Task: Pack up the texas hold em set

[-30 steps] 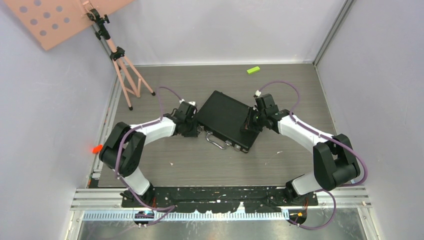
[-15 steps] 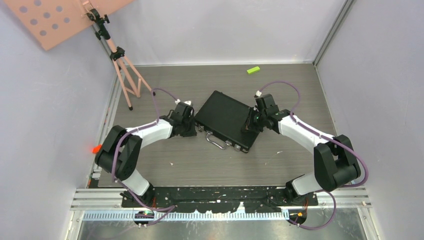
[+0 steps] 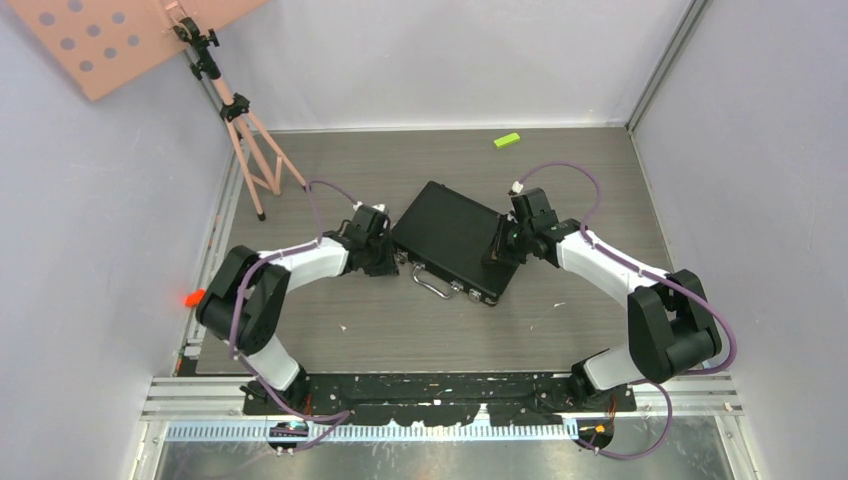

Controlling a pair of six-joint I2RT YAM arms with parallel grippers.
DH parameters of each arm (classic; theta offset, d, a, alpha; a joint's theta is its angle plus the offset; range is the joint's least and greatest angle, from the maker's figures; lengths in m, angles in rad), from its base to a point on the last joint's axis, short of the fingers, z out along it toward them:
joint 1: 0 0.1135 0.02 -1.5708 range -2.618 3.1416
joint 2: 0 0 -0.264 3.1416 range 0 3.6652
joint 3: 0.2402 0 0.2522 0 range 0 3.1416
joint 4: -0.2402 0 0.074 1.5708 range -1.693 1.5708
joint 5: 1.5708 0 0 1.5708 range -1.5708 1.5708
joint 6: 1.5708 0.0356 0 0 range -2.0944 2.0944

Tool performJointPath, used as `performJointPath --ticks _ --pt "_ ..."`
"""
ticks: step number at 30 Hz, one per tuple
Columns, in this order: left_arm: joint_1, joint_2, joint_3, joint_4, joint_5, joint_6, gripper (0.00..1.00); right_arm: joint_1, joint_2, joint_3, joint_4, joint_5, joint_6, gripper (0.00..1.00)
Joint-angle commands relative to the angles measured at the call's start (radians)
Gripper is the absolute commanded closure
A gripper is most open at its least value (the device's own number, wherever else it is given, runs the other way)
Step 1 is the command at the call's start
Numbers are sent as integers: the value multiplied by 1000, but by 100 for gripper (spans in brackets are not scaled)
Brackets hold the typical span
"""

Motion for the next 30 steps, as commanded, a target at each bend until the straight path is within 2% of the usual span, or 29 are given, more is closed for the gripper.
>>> performJointPath --ticks 1,3,6,9,12,18,21,23,24,25,26,27,28,29,30 --pt "4 80 50 205 21 -50 100 3 23 -35 -94 54 -16 100" --pt "5 111 62 282 4 -65 100 2 22 -34 -95 54 -14 100" --pt "7 125 68 311 -24 -72 100 3 13 -34 -102 54 -14 100" --pt "7 79 30 297 -50 -63 100 2 -11 -44 -111 65 -17 100" --pt "7 18 4 204 -84 -30 100 1 -44 -60 -102 74 -19 100" --pt "7 -206 -80 64 -183 81 100 2 -191 -79 -65 122 -30 100" --pt "7 -377 -140 61 -263 145 97 2 -311 -100 -62 288 -24 99" --pt "7 -484 -190 100 -284 210 72 3 -400 -136 -41 416 -7 89" --pt "7 -542 -218 128 -276 244 64 2 -477 -182 -24 463 3 75" --pt "7 -597 -252 159 -269 271 51 3 -515 -208 27 544 5 67" --pt "6 -647 -295 202 -280 306 33 2 -593 -271 60 584 0 51" --pt "6 -695 -340 277 -323 327 18 3 -628 -307 141 666 -5 43" --pt "6 -739 -387 335 -382 340 10 3 -692 -384 190 703 -6 13" --pt "6 -778 -428 389 -451 350 6 3 -720 -432 334 755 -19 4" --pt "6 -815 -467 435 -522 374 4 2 -771 -525 421 763 -106 2"
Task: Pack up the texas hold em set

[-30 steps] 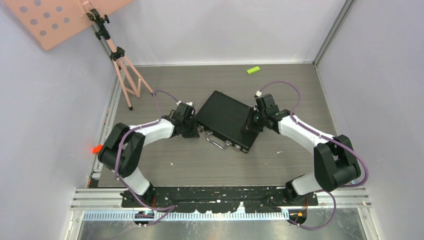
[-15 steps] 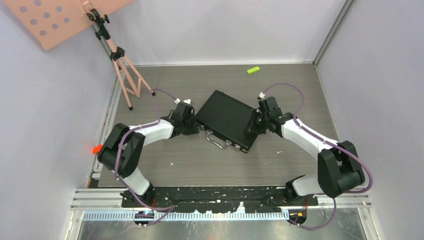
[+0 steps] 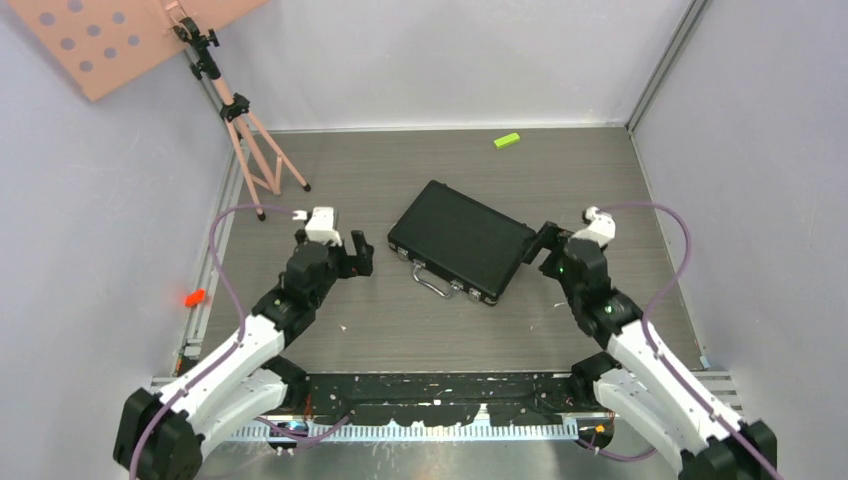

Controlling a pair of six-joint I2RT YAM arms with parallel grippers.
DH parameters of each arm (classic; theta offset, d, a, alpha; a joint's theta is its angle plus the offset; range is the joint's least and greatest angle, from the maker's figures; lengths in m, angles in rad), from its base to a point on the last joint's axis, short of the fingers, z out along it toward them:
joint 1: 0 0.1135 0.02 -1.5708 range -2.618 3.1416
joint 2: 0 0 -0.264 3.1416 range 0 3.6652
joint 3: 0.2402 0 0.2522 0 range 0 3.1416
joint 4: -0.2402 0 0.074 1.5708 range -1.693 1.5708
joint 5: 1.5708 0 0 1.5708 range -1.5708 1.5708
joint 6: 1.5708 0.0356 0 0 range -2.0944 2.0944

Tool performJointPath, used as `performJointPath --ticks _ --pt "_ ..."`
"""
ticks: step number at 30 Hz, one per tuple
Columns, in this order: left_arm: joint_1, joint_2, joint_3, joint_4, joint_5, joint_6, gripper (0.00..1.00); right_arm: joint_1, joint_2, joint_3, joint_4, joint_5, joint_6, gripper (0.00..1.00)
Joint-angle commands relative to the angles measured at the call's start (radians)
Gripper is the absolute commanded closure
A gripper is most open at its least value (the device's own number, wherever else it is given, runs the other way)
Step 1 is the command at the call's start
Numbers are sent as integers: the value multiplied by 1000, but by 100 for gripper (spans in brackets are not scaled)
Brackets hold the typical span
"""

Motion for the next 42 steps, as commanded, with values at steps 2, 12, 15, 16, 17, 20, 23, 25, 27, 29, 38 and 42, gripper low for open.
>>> performJointPath --ticks 2,12,15,16,17,20,23,25,27,29,38,42 --pt "2 -152 -193 326 -257 293 1 1 -174 -308 568 256 -252 1" --pt "207 201 -302 764 -335 426 0 -114 131 -351 1020 320 -540 1" --pt "307 327 -319 920 -261 372 0 -222 168 -366 1022 253 -491 3" --pt "312 339 -309 918 -244 381 0 -237 183 -367 1022 222 -493 3" --pt "324 352 -294 906 -216 383 0 -260 217 -371 1032 210 -491 4" --pt "366 437 -202 840 -171 380 0 -313 351 -374 1150 138 -458 5" --pt "420 601 -209 1034 -86 322 0 -355 556 -360 1318 102 -434 9" --pt "446 696 -249 1187 -41 329 0 -377 746 -320 1480 78 -411 10" --pt "446 598 -220 986 -42 304 0 -393 722 -252 1266 43 -404 14" --pt "447 664 -203 1063 -27 323 2 -404 755 -206 1238 24 -422 17" --pt "444 643 -142 910 112 376 0 -397 749 -204 1228 8 -441 0" --pt "444 647 -145 925 111 377 0 -397 749 -202 1231 3 -440 0"
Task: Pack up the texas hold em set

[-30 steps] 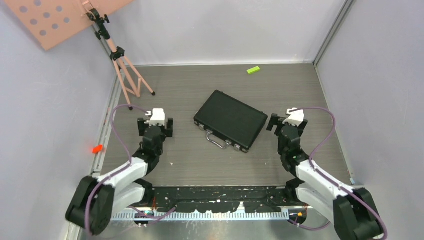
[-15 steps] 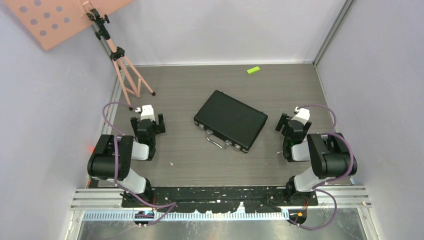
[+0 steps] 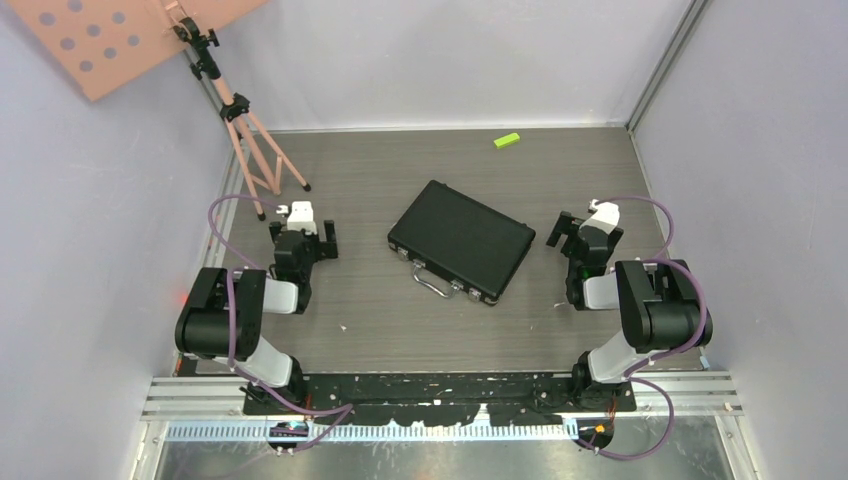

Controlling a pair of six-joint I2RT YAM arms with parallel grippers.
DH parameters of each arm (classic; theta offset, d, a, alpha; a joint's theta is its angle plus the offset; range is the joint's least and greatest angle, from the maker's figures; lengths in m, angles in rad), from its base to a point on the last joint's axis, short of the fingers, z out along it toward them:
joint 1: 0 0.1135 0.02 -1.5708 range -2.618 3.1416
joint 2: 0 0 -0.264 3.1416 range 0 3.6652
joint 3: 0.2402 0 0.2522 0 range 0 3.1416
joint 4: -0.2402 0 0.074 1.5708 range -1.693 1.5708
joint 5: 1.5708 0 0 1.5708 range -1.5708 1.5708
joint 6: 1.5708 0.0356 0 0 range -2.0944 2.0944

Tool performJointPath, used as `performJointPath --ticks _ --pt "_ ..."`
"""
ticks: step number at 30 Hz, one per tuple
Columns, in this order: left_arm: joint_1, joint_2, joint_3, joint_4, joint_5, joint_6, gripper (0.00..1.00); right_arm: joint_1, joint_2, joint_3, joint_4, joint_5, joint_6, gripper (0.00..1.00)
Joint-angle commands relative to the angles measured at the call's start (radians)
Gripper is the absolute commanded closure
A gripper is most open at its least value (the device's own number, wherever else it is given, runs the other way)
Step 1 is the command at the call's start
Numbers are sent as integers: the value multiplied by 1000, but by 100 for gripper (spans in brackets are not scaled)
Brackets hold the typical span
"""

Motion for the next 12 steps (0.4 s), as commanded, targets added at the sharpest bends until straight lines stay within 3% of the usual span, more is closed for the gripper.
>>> performJointPath --ticks 1,12 --pt "2 -9 25 15 34 25 0 1 -16 19 40 -13 -12 0" --pt "2 -8 25 19 33 25 0 2 -15 19 40 -13 -12 0"
